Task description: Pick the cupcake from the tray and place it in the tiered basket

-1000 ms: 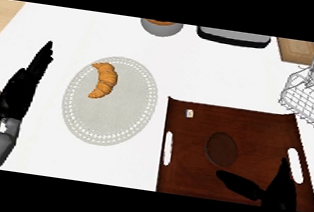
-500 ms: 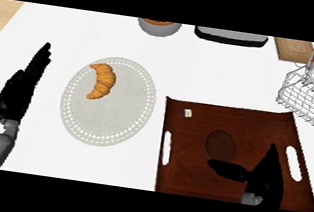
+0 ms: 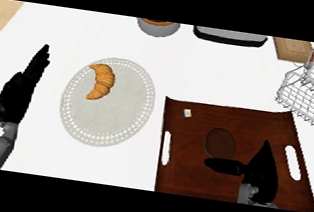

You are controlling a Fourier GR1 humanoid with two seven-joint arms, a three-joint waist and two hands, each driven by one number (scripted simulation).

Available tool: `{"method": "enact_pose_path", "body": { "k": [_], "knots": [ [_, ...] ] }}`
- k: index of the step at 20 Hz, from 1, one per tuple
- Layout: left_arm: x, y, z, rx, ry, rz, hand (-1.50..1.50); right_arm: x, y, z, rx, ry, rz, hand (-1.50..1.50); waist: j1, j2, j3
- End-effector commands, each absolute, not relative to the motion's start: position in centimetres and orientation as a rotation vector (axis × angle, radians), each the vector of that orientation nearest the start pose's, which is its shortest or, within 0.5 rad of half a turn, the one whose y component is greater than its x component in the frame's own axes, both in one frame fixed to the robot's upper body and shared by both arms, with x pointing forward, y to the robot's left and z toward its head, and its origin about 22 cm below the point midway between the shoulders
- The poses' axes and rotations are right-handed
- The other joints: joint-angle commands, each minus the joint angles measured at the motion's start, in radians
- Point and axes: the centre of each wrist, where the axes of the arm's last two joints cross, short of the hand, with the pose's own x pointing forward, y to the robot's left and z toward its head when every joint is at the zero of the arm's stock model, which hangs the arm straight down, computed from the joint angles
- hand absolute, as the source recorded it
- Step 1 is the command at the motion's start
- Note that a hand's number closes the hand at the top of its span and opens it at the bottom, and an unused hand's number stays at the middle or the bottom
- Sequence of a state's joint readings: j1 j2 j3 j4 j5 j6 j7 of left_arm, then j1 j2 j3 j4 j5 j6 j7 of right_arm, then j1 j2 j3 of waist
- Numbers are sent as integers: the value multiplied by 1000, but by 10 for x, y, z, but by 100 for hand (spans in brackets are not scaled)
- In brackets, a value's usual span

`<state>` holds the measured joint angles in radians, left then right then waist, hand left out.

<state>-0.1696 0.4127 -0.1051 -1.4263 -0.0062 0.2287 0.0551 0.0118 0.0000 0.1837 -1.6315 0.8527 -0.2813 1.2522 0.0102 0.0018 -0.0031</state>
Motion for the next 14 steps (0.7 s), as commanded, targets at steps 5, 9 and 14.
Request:
{"method": "enact_pose_path", "body": {
  "k": [5, 9, 14],
  "knots": [
    [277, 291, 33, 435, -1540, -235, 0, 255, -176, 14, -803, -340, -59, -150, 4, -1, 1],
    [282, 286, 41, 427, -1556, -235, 0, 259, -169, 8, -785, -339, -69, -150, 3, -2, 2],
    [284, 294, 43, 408, -1534, -235, 0, 264, -162, -1, -751, -321, -75, -150, 2, 0, 3]
  ]
}}
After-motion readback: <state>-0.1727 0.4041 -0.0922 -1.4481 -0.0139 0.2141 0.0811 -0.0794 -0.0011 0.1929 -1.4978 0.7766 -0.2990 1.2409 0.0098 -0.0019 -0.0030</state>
